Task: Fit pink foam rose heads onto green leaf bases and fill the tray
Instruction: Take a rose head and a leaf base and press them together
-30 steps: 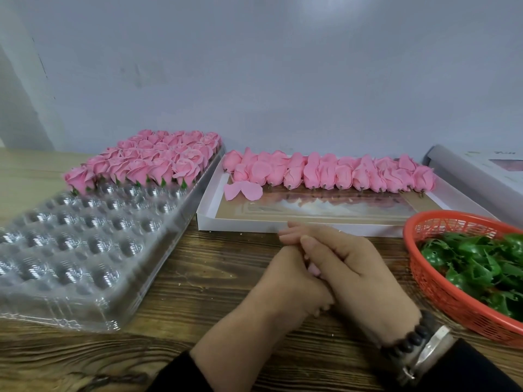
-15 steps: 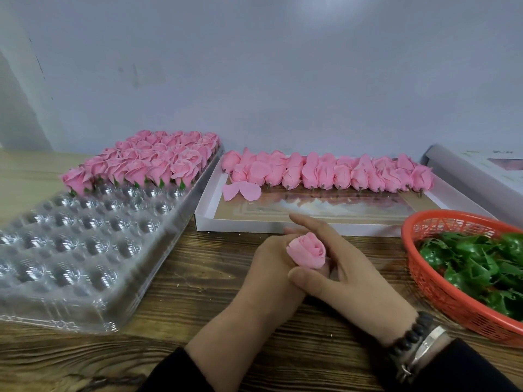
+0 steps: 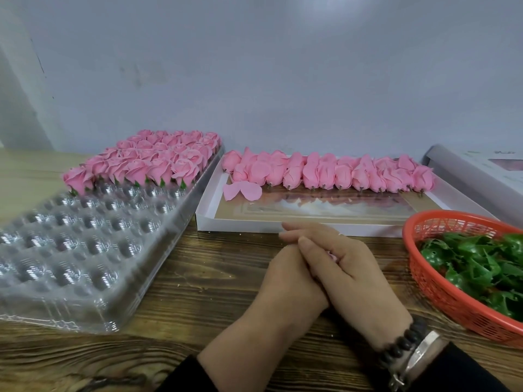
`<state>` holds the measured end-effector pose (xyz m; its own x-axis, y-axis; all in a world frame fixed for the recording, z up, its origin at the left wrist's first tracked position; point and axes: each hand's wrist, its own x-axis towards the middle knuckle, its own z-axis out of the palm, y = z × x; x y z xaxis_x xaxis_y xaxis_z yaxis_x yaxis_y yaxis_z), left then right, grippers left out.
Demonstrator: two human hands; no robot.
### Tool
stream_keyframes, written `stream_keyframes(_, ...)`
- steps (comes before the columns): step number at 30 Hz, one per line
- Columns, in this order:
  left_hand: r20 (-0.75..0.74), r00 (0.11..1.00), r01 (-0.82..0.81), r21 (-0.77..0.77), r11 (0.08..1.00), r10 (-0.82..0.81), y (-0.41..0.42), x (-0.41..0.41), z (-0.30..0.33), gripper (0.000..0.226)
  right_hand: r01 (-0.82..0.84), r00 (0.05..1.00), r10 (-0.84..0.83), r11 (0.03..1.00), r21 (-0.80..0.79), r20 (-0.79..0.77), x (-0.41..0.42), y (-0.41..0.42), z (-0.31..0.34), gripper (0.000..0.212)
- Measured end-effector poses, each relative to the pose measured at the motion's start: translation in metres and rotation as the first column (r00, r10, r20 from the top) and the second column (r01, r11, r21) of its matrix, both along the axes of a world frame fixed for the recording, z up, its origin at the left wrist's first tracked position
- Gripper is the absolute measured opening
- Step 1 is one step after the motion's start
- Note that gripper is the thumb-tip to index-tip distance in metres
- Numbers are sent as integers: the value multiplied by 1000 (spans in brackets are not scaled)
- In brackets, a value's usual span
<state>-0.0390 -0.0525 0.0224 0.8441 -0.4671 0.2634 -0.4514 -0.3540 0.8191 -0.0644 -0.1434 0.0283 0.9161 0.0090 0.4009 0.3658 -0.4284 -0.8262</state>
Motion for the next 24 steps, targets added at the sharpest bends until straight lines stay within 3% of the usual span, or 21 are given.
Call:
stream_keyframes(3, -277, 959, 35, -83, 996, -57, 10, -5, 1, 43, -125, 990, 113, 982, -142, -89, -1, -2, 2, 28)
stream_keyframes(6, -317, 941, 94, -97, 991, -120, 16, -9, 1, 43, -184, 972, 160, 973, -137, -173, -5, -3, 6, 26)
stream_keyframes(8, -295, 940, 146, -103, 984, -170, 15, -9, 10, 31, -167, 979, 150, 979, -116, -140, -6, -5, 6, 31)
stream_keyframes(10, -236, 956, 159, -90, 983, -176, 14, -7, 12, 37, -120, 989, 110, 988, -99, -98, -5, -7, 3, 45)
stream_keyframes(13, -74, 994, 73, -52, 996, -77, 14, 2, 6, 30, -85, 995, 86, 996, 35, -42, -5, -5, -3, 56)
stream_keyframes(16, 26, 999, -35, 30, 999, 35, 12, 4, 0, 16, -44, 999, 37, 984, 173, 39, -5, -1, -5, 45)
stream_keyframes(17, 71, 996, -63, 83, 995, 58, 11, 3, 0, 24, -18, 998, 8, 982, 186, 57, -4, 2, -5, 40)
stream_keyframes(20, 203, 976, -103, 120, 987, 78, 5, 1, -3, 26, 73, 993, -82, 991, 113, 80, -3, 9, -6, 29)
stream_keyframes(22, 173, 982, -89, 70, 994, 76, 2, 0, -4, 17, 96, 993, -101, 991, 88, 61, -1, 8, -6, 27)
stream_keyframes(24, 48, 999, -17, 50, 999, 15, -1, -2, -1, 16, 63, 998, -65, 997, 54, 26, 0, 4, -3, 28)
